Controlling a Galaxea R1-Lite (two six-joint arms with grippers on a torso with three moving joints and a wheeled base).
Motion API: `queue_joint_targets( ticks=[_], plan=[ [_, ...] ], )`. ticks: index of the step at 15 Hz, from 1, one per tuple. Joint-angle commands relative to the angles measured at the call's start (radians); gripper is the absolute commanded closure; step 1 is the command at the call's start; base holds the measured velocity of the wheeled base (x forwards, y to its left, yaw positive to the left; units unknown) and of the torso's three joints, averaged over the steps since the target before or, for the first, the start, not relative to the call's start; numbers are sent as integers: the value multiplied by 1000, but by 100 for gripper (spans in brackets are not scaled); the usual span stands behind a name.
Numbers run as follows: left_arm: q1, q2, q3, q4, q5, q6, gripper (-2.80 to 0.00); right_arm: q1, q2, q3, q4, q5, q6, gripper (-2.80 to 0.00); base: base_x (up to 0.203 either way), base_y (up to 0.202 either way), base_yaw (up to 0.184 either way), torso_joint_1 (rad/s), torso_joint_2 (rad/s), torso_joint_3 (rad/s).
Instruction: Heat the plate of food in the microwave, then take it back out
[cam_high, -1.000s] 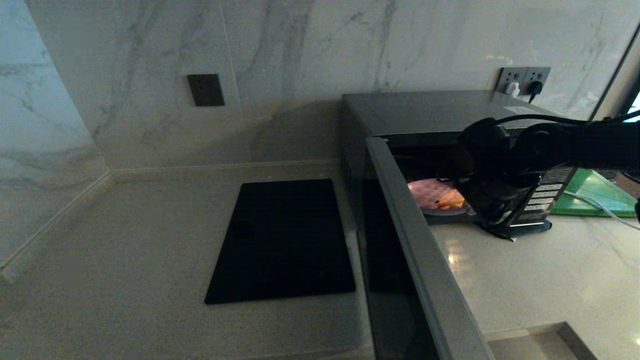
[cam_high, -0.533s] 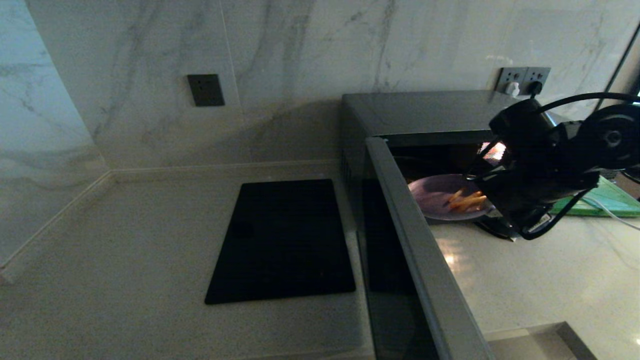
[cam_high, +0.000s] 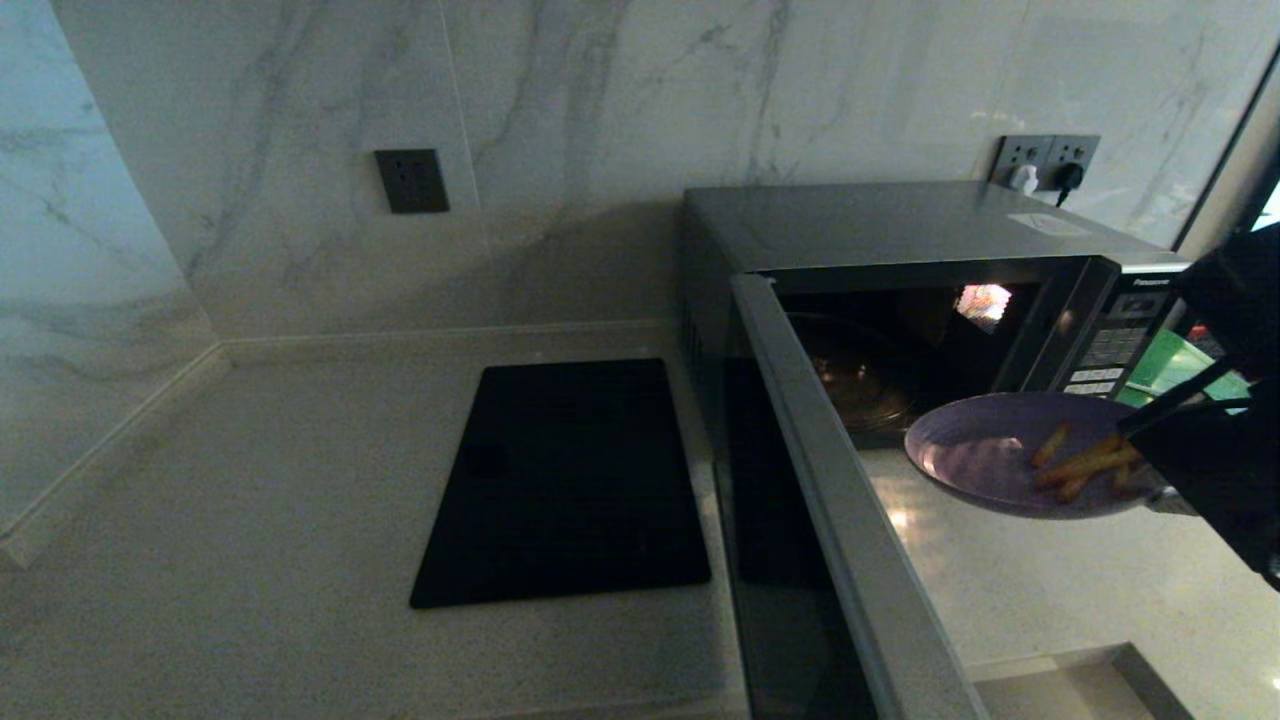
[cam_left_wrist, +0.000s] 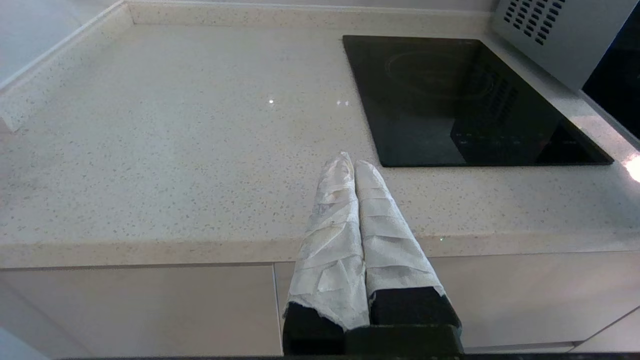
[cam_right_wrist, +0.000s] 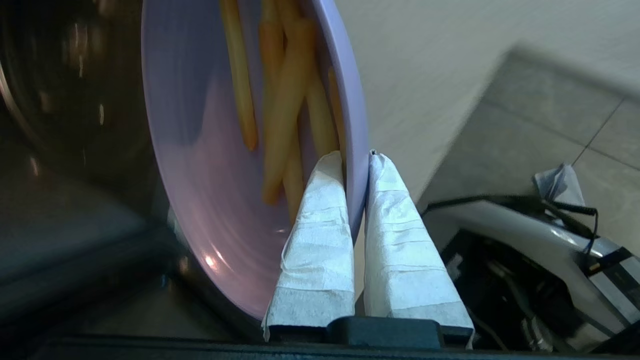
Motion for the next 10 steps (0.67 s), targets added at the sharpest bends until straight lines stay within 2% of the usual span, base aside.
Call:
queue_joint_targets(
  ticks=[1, 5, 8, 10],
  plan=[
    [1, 1, 0, 0, 0, -1, 0, -128, -76, 45, 5, -4, -26, 0, 0, 0, 0, 0, 0, 0],
    [0, 1, 0, 0, 0, -1, 0, -471, -73, 103, -23, 38, -166, 0, 0, 0, 0, 0, 0, 0],
    [0, 1, 0, 0, 0, -1, 0, -730, -10, 119, -93, 159, -277, 0, 0, 0, 0, 0, 0, 0],
    [1, 1, 0, 1, 0, -1, 0, -844, 76, 120, -127, 220, -316, 0, 0, 0, 0, 0, 0, 0]
  ],
)
